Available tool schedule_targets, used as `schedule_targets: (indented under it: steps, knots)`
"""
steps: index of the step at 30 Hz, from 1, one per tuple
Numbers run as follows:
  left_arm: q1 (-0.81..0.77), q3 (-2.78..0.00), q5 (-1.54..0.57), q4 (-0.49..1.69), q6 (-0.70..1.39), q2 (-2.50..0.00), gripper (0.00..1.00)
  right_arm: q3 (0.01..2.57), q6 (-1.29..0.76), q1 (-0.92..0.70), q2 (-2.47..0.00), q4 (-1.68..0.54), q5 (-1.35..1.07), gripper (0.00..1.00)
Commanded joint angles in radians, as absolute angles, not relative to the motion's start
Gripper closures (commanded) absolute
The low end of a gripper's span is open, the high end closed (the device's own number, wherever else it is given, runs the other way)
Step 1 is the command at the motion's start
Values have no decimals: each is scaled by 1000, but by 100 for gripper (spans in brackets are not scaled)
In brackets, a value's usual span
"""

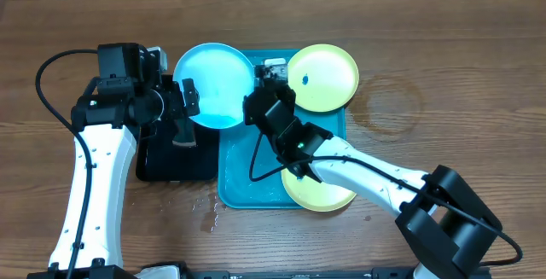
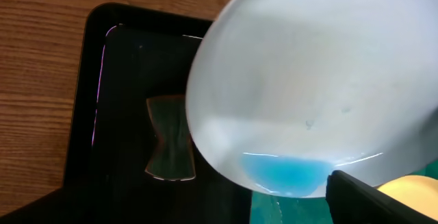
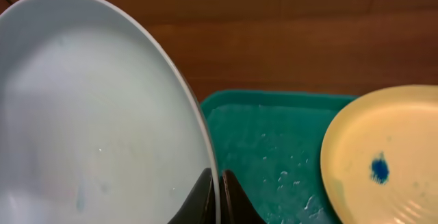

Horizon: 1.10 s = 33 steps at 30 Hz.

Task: Clean dirty plates on tray and stack at the side
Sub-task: 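Lift the white plate by its rim with the right gripper, tilting it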

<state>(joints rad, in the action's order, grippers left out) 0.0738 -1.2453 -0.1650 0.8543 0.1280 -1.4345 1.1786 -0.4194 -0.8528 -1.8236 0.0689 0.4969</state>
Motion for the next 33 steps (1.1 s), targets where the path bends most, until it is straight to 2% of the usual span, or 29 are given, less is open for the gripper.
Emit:
schedule_targets:
  steps: [1, 18, 22, 27, 33]
  knots:
    - [72, -1259, -176, 856, 138, -1438, 0, 1245, -289, -882, -1826, 101, 588, 96]
    - [83, -1264, -170, 815, 157, -1432, 0, 1254, -345, -899, -1855, 142, 537, 96]
    - [183, -1281, -138, 854, 256, -1390, 0, 1254, -344, -900, -1871, 141, 537, 96]
    - [422, -1286, -204, 868, 315, -1251, 0, 1254, -344, -910, -1888, 164, 537, 96]
    - [517, -1286, -229, 891, 315, -1179, 0, 1254, -274, -911, -1896, 234, 542, 96]
